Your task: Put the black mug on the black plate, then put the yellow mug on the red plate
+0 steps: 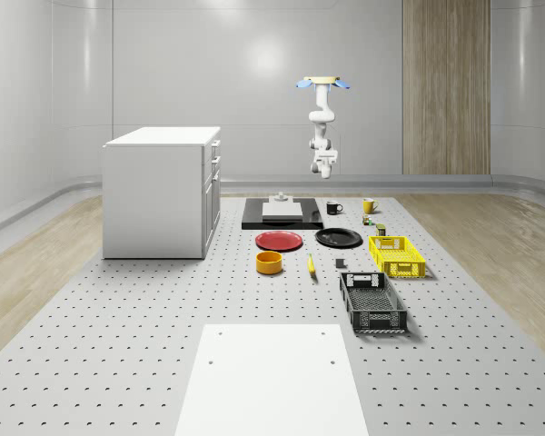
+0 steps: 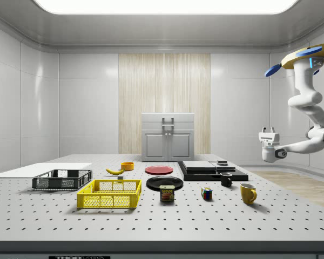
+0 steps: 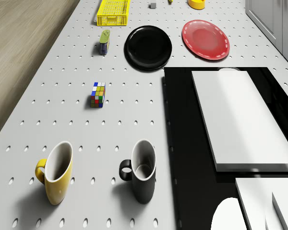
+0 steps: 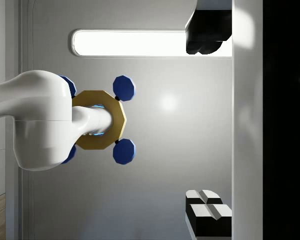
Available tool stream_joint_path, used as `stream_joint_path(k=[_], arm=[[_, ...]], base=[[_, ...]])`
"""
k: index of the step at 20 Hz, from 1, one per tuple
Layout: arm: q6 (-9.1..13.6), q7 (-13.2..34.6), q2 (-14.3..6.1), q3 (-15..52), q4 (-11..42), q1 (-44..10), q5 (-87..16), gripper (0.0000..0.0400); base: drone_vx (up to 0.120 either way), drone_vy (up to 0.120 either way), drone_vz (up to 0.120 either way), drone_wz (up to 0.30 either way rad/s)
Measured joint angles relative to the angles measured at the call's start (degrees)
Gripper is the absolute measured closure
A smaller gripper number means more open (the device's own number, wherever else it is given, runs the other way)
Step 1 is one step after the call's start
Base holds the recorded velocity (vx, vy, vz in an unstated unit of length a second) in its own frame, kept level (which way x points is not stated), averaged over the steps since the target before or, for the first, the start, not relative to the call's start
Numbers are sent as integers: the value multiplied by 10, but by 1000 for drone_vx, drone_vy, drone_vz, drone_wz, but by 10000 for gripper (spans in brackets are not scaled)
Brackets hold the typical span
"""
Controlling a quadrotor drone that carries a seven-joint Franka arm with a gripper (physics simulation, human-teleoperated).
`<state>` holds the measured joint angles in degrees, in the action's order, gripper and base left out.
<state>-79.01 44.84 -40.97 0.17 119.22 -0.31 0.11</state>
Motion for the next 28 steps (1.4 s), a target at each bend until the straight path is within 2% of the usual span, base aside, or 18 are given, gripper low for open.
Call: stream_joint_path(k=[6, 15, 28], arm=[[9, 0, 6, 0, -18, -1, 0, 0], [9, -1, 6, 1, -22, -1, 0, 0], [4, -1, 3, 2, -19, -2, -1, 0]], base=[[0, 0, 0, 0], [0, 0, 0, 0], [117, 0, 0, 0]])
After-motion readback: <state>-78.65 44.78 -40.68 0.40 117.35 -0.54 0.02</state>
